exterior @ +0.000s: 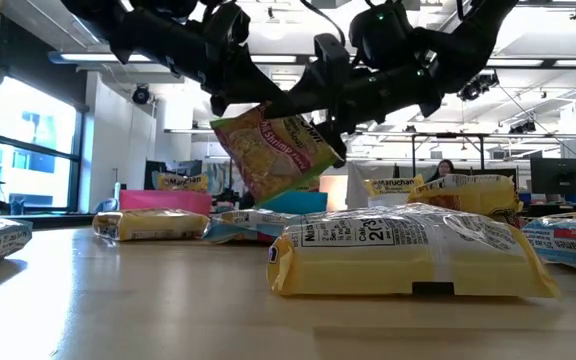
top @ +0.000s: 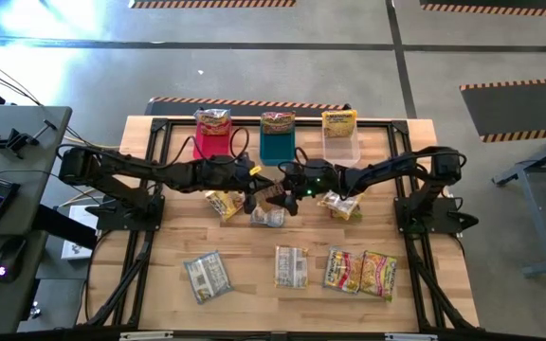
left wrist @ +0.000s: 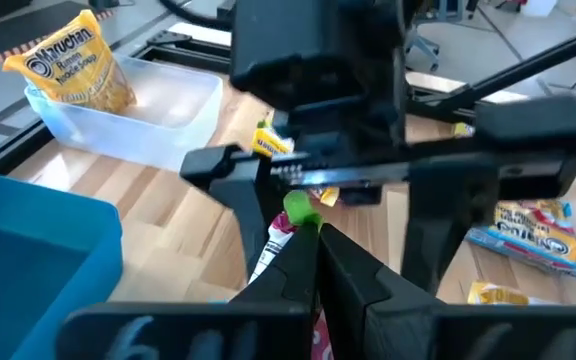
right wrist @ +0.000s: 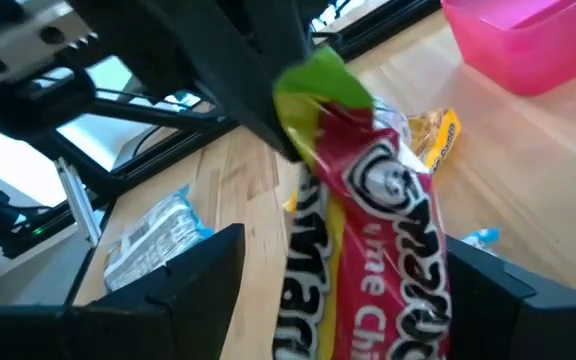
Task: Sort Maruchan noodles
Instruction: Put the bottom left green noodle pack into the blue bin
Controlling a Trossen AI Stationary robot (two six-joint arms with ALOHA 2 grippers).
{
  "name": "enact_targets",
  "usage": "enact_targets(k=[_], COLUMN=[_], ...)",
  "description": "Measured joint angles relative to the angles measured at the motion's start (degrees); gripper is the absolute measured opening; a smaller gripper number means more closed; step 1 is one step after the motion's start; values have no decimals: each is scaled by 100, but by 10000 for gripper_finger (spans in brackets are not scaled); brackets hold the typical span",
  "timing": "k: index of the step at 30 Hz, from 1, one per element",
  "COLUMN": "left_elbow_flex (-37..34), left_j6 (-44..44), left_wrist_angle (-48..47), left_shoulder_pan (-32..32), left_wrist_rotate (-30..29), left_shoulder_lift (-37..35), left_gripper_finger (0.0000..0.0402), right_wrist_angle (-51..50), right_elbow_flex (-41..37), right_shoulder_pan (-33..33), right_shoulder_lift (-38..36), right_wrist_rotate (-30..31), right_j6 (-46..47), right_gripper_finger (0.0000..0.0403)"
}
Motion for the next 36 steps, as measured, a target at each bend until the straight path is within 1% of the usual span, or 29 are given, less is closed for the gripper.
enact_targets(k=[5,13,16,18,21,25,26,28,30,32,34,36], left_elbow_flex=[0,0,0,2,3,2,-25,-294,-714,-1233,-1758,-2215], left_j6=[-43,-8,20,96,182,415,480,511,342,136,-42,-183], left_wrist_angle=[54,74,52,31,-187,-550,-560,-321,209,884,1657,2432], left_shoulder_pan=[56,55,52,52,93,220,258,374,510,662,806,925], left_wrist_rotate=[28,52,59,70,72,61,79,278,505,682,779,811], left_shoulder_lift=[0,0,-49,-102,-312,-820,-971,-1265,-1472,-1632,-1737,-1763], left_gripper_finger=[0,0,5,14,32,55,59,63,62,55,45,35], right_wrist_angle=[95,195,251,296,294,263,265,149,-357,-1246,-2510,-3835], right_elbow_flex=[-2,-2,-2,-2,-2,-2,-2,20,182,541,1143,1887], right_shoulder_pan=[-2,-2,-2,-3,-2,-46,-84,-218,-400,-592,-790,-979], right_shoulder_lift=[104,102,102,95,93,22,-23,-144,-282,-422,-501,-472], right_wrist_rotate=[9,9,-64,-157,-271,-323,-400,-582,-628,-672,-671,-514], right_j6=[-27,-342,-460,-472,-517,-669,-677,-747,-921,-1325,-1951,-2753], right_gripper_finger=[239,153,127,117,114,112,112,111,111,111,110,110])
